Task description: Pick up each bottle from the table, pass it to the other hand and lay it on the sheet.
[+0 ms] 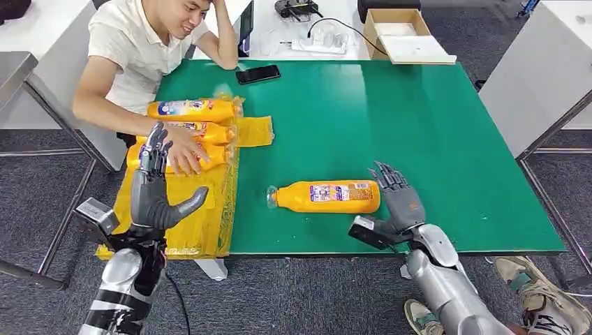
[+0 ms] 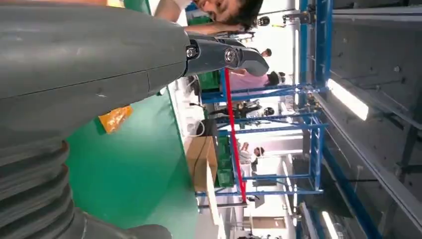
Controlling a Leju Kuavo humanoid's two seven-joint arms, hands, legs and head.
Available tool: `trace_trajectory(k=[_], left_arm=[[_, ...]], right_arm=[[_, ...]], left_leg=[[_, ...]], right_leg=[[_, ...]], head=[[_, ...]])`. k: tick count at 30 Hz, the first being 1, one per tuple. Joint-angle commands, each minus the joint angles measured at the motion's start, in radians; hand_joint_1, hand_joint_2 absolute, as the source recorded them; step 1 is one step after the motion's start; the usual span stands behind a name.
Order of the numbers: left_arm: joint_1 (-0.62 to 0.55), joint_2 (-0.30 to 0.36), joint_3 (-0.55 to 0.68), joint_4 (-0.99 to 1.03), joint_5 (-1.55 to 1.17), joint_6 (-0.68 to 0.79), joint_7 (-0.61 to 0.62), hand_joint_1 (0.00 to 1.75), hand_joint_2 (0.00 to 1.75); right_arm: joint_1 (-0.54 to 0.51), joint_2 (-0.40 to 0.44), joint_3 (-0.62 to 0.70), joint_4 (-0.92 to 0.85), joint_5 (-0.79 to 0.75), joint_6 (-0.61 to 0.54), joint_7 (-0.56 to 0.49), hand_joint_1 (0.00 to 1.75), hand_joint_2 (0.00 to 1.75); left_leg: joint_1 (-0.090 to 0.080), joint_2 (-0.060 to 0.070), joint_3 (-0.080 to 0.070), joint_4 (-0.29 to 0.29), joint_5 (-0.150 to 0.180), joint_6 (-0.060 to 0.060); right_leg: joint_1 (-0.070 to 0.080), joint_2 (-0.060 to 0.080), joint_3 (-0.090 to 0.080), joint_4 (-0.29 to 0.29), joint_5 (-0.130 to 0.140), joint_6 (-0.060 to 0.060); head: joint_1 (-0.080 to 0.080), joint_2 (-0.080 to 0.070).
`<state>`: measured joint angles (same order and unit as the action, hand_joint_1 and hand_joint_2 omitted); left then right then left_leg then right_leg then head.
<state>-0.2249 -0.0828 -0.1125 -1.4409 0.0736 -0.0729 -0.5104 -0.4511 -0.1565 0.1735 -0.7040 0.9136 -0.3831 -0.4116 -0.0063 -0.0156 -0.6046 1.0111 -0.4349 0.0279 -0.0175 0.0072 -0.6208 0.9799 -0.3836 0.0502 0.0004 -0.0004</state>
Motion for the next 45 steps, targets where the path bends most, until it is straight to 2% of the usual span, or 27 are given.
trace_trajectory(k=[1,3,7,10,13,16,20,42,45], left_arm=[[-0.118,-0.009,-0.028,0.177,0.083,-0.090,0.027,0.00,1.75],[-0.140,-0.012,-0.032,0.209,0.093,-0.103,0.020,0.00,1.75],[-0.150,-0.012,-0.036,0.223,0.094,-0.102,0.016,0.00,1.75],[-0.149,-0.011,-0.039,0.226,0.090,-0.102,0.013,0.00,1.75],[-0.148,-0.012,-0.040,0.227,0.098,-0.110,0.013,0.00,1.75],[-0.149,-0.018,-0.029,0.237,0.193,-0.178,0.053,0.00,1.75],[-0.147,-0.011,-0.039,0.230,0.192,-0.170,0.051,0.00,1.75],[-0.146,-0.010,-0.039,0.231,0.192,-0.170,0.051,0.00,1.75],[-0.146,-0.009,-0.038,0.233,0.183,-0.161,0.047,0.00,1.75]], right_arm=[[-0.154,0.079,0.114,0.295,0.034,0.120,0.002,0.00,1.75],[-0.178,0.085,0.125,0.329,0.036,0.138,0.012,0.00,1.75],[-0.222,0.097,0.163,0.359,0.069,0.133,0.026,0.00,1.75],[-0.233,0.116,0.175,0.359,0.076,0.138,0.025,0.00,1.75],[-0.229,0.127,0.183,0.363,0.075,0.157,0.028,0.00,1.75],[-0.221,0.119,0.178,0.375,0.054,0.179,0.032,0.00,1.75],[-0.232,0.103,0.205,0.388,0.083,0.165,0.072,0.00,1.75],[-0.234,0.103,0.205,0.388,0.083,0.168,0.072,0.00,1.75],[-0.244,0.100,0.237,0.392,0.116,0.176,0.105,0.00,1.75]], left_leg=[[0.002,0.003,0.007,0.000,-0.003,-0.003],[0.001,0.001,0.003,0.000,-0.001,-0.001],[0.002,0.003,0.007,0.000,-0.003,-0.003],[0.001,0.003,0.003,0.000,-0.001,-0.002],[0.001,0.002,0.004,0.000,-0.001,-0.002],[0.002,0.003,0.005,0.000,-0.002,-0.003],[0.002,0.001,0.006,0.000,-0.002,-0.002],[0.001,0.001,0.005,0.000,-0.001,-0.002],[0.001,0.000,0.004,0.000,-0.001,-0.001]], right_leg=[[0.002,0.001,0.006,-0.001,-0.002,-0.003],[0.001,0.000,0.002,0.000,0.000,-0.001],[0.002,0.001,0.007,0.000,-0.002,-0.003],[0.001,0.002,0.003,0.000,-0.001,-0.002],[0.001,0.001,0.004,0.000,-0.001,-0.002],[0.002,0.001,0.005,0.000,-0.002,-0.003],[0.002,-0.002,0.006,0.000,-0.002,-0.002],[0.001,-0.001,0.004,0.000,-0.001,-0.002],[0.001,-0.001,0.004,0.000,-0.001,-0.001]], head=[[0.000,0.000],[0.000,0.000],[0.000,0.000],[0.000,0.000],[0.000,0.000],[0.000,0.000],[0.000,0.000],[0.000,0.000],[0.000,0.000]])
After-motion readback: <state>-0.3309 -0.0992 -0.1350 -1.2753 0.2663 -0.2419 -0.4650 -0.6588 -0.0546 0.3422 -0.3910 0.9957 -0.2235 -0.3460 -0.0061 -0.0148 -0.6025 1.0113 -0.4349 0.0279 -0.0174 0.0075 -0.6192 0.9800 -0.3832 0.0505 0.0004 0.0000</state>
